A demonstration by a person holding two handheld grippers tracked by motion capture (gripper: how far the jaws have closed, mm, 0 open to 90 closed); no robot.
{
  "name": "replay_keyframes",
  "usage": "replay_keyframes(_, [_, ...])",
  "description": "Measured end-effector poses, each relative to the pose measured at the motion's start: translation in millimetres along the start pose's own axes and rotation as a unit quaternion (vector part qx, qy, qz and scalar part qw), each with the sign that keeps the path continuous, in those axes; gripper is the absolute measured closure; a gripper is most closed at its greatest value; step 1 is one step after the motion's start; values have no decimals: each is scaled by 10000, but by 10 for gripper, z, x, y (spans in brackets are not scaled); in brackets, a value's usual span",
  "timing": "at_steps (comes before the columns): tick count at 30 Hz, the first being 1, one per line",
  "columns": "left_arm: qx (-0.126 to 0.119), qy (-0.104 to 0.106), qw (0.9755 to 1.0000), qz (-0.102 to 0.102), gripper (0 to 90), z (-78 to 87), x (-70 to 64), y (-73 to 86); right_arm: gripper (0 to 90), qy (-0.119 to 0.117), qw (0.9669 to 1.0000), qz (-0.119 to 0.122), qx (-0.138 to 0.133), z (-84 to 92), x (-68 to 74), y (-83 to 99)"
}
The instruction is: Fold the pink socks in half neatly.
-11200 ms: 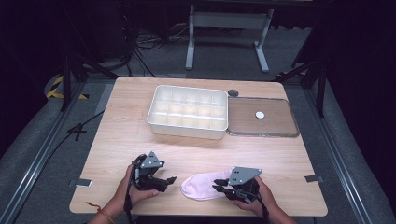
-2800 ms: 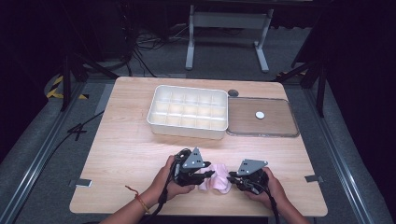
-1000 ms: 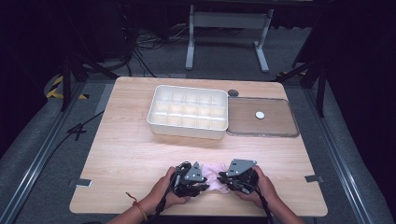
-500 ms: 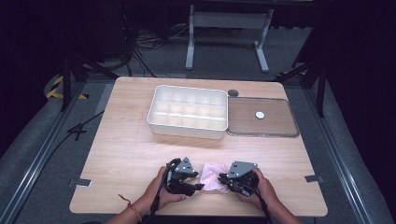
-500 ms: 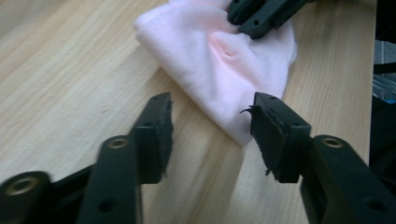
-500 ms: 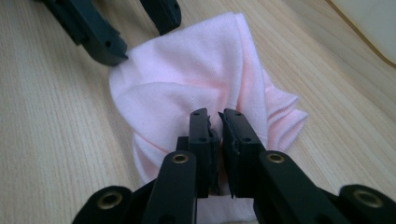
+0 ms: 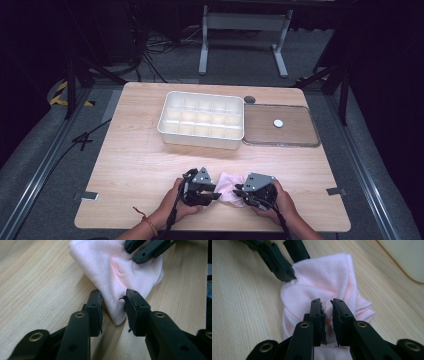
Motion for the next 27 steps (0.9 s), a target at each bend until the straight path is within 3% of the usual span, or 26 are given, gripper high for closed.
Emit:
replay_keyframes(6, [31,-6,10000,-57,728,-11,-9,-4,837,150,9988,-24,-472,63,-6,-242])
replay_keyframes(9, [38,-6,10000,-45,743,-9,-10,-1,865,100,9982,-29,-598,48,17,-322])
replay_keyframes(16, [-37,-45,10000,-20,776,-8,2,-25,895,-175,9996,165,145,-137,111,-71])
replay_keyframes(23, [-390,-8,9992,36,817,48,-17,-162,897,-191,9998,56,90,-176,123,-56])
replay_keyframes(26, [-382,-16,9993,-15,828,38,-26,-175,896,-188,9998,76,60,-188,128,-64])
replay_keyframes(27, [-363,-18,9993,9,830,39,-28,-172,895,-201,9998,-36,10,-198,119,-65])
Point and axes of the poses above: each handheld gripper's, and its own axes: z roughly backward along the jaws, y roughly out of its underside, x roughly to its left, the point moved 10 cm from there along -z, roughly forward along the jaws, and after that the axes turned 7 degrees about -x, right-handed, at the moved point
